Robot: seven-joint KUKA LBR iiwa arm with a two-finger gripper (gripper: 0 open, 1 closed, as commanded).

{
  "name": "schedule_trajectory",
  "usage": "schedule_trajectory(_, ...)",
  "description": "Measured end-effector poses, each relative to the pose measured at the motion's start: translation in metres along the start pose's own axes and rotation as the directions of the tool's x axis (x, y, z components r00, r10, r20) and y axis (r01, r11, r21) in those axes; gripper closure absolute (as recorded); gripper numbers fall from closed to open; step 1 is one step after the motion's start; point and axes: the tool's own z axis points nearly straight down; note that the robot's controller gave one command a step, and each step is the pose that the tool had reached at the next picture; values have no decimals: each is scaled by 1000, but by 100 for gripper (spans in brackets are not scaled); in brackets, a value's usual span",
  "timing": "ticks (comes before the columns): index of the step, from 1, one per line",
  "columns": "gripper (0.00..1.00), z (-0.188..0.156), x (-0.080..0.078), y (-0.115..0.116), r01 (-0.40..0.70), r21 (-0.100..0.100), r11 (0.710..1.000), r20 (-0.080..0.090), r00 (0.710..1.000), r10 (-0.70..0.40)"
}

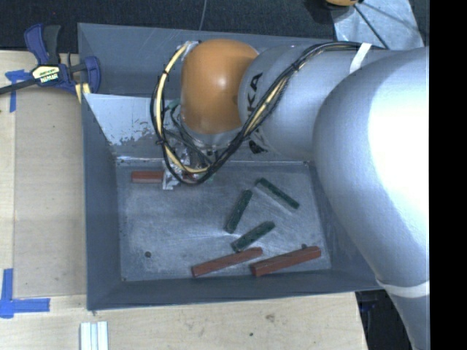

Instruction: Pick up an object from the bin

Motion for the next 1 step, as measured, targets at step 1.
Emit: schedule_trajectory(1, 100, -7, 0, 0, 0, 0, 1000, 0, 1000, 0)
